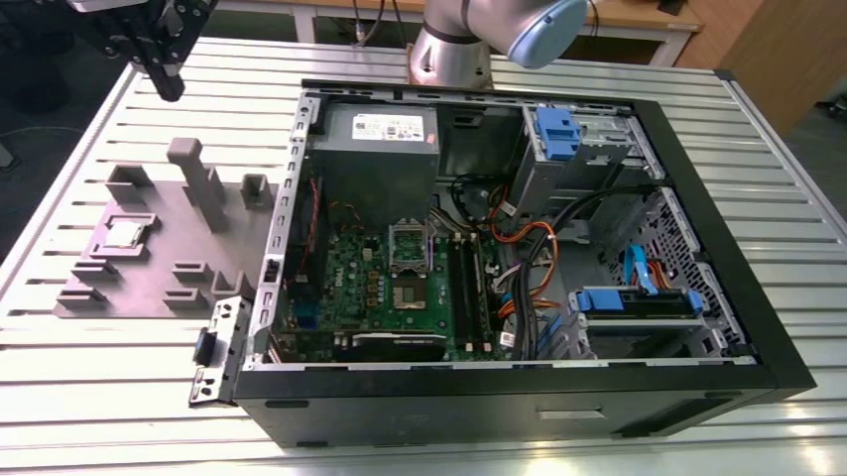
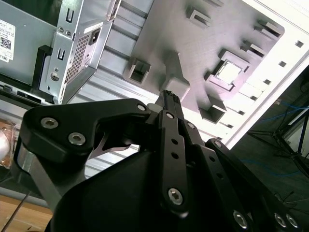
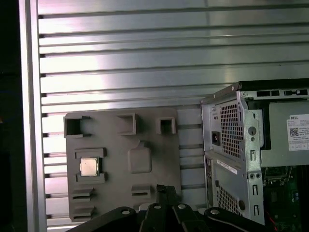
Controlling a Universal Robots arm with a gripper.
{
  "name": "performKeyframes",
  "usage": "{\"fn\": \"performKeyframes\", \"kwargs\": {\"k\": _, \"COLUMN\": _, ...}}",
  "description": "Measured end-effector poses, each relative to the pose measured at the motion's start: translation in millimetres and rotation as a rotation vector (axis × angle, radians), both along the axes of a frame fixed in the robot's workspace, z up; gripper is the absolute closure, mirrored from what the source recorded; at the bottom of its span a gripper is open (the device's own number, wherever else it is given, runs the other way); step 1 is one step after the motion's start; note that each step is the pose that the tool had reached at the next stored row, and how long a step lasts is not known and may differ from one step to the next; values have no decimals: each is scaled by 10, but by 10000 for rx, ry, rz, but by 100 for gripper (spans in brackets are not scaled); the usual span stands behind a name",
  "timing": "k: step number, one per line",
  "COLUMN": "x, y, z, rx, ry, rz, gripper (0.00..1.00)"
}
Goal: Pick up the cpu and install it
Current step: 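Reach for the cpu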
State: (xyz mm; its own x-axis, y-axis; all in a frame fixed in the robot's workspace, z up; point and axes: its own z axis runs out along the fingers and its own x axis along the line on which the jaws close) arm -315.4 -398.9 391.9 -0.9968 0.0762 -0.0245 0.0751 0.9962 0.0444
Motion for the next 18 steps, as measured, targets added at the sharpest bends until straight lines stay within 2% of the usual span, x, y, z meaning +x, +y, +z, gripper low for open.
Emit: {"fn": "performKeyframes", "kwargs": {"k": 18, "x": -67, "y": 0, "z": -1, "rx": 0, "ry": 1, "rz": 1, "gripper": 89}}
